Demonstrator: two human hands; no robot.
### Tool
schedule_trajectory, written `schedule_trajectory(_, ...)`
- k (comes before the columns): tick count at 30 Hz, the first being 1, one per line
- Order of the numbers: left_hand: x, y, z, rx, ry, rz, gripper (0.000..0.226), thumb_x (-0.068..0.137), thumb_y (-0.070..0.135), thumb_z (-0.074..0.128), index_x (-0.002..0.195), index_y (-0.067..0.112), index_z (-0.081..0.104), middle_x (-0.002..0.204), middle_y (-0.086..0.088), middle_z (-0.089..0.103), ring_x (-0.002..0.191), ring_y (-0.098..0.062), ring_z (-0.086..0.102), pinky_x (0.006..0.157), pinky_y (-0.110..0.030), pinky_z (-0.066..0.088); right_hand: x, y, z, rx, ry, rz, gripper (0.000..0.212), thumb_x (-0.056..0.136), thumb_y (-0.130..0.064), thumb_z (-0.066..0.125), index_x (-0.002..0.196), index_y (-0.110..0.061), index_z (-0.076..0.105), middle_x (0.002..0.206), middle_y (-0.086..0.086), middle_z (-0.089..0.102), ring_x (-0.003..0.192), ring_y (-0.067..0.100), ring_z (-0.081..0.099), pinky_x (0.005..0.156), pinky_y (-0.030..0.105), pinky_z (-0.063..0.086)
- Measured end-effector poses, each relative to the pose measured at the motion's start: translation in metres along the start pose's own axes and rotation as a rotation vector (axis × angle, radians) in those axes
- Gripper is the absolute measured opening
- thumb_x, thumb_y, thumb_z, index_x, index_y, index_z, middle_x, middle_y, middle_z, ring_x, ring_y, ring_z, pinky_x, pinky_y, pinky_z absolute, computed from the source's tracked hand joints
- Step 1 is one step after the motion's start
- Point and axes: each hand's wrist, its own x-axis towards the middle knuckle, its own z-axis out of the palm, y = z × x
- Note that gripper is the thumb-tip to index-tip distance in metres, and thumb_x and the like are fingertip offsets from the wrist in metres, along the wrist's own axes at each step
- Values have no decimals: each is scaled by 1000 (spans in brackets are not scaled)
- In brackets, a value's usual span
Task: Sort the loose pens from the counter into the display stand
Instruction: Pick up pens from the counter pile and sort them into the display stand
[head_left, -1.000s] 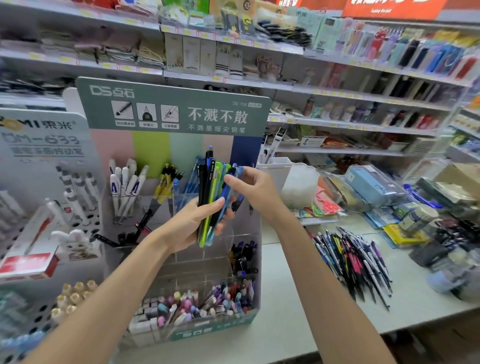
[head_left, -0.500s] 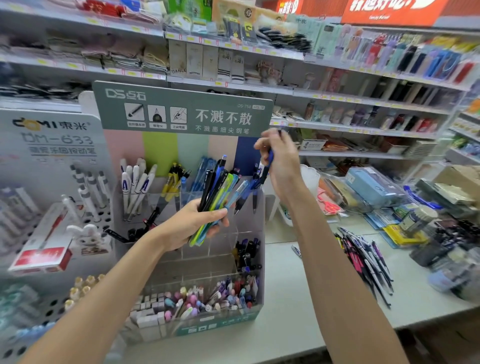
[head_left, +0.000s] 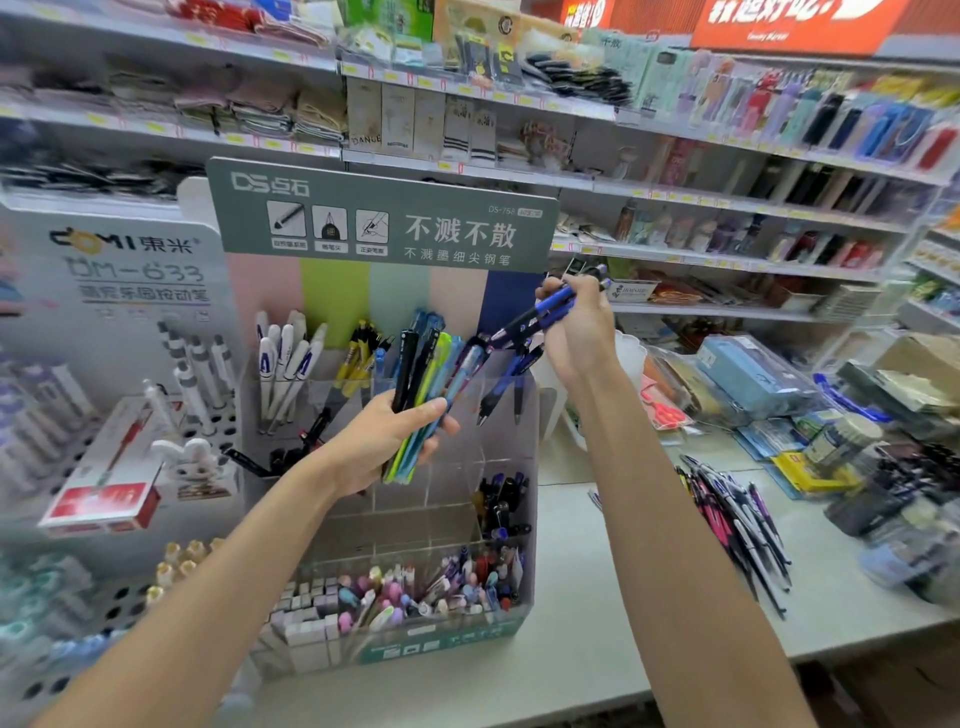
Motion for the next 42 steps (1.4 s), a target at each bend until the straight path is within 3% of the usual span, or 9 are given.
schedule_trajectory(7, 10, -5, -6, -88, 84, 2, 30, 99, 22, 54, 123, 4, 56, 91, -6, 73, 64, -14, 57, 57, -26, 50, 16, 13, -14, -208, 122, -92, 30, 97, 4, 35, 121, -14, 32, 62, -1, 54, 60, 13, 52, 68, 29, 48)
schedule_trajectory(11, 16, -10, -5, -89, 94, -20, 29, 98, 22, 55, 123, 8, 57, 95, -6, 74, 66, -13, 59, 60, -26, 52, 17, 25, -20, -621, 46, -120, 19, 102, -3, 38, 120, -9, 40, 81, 0, 58, 80, 15, 57, 84, 28, 47)
schedule_trajectory(19, 20, -10, -1, -102, 100, -29, 33, 99, 21, 54, 125, 3, 56, 88, -1, 74, 64, -10, 61, 60, -22, 52, 3, 40, -43, -963, -186, 8, 19, 98, -7, 54, 112, -8, 41, 98, 6, 53, 70, 6, 58, 68, 16, 44)
schedule_trajectory(23, 16, -7, 2, -94, 44, -36, 33, 101, 19, 48, 125, -3, 54, 70, 5, 70, 58, -7, 59, 55, -19, 49, 4, 55, -50, -1066, -136, -416, 43, 96, -16, 59, 136, -17, 44, 125, 5, 52, 106, 11, 54, 94, 21, 45)
schedule_trajectory(29, 10, -6, -2, -217, -23, -18, 37, 97, 28, 52, 129, 10, 57, 87, 0, 70, 65, -11, 58, 61, -23, 50, -14, 71, -40, -1163, -186, -587, 41, 99, -14, 48, 137, 0, 51, 137, 16, 46, 130, 22, 42, 114, 30, 31)
schedule_trajectory(32, 7, -7, -8, -263, -48, -5, 40, 92, 29, 56, 128, 11, 58, 89, -4, 67, 70, -14, 60, 65, -25, 52, -28, 58, -29, -1088, -172, -742, 41, 95, -26, 53, 133, -8, 56, 118, 7, 55, 101, 15, 54, 94, 28, 45)
schedule_trajectory(34, 4, -5, -9, -285, -66, -1, 39, 93, 27, 56, 127, 9, 57, 86, -5, 65, 71, -15, 61, 66, -25, 53, -43, 55, -13, -1001, -362, -510, 45, 93, -30, 62, 135, -15, 52, 103, -1, 55, 76, 11, 53, 76, 26, 49)
schedule_trajectory(39, -6, -4, -16, -195, -21, 46, 24, 94, 30, 56, 112, 15, 61, 81, -3, 60, 65, -13, 53, 62, -26, 47, -56, 60, 6, -869, -562, -254, 47, 91, -11, 66, 136, -19, 54, 84, 13, 65, 63, 29, 53, 64, 42, 55)
schedule_trajectory(42, -16, -4, -24, -151, -33, 76, 21, 95, 29, 55, 107, 13, 62, 80, -4, 58, 64, -13, 52, 61, -27, 46, -62, 60, 13, -891, -671, -193, 50, 93, -11, 61, 139, -30, 51, 66, -23, 59, 54, 23, 39, 54, 26, 39)
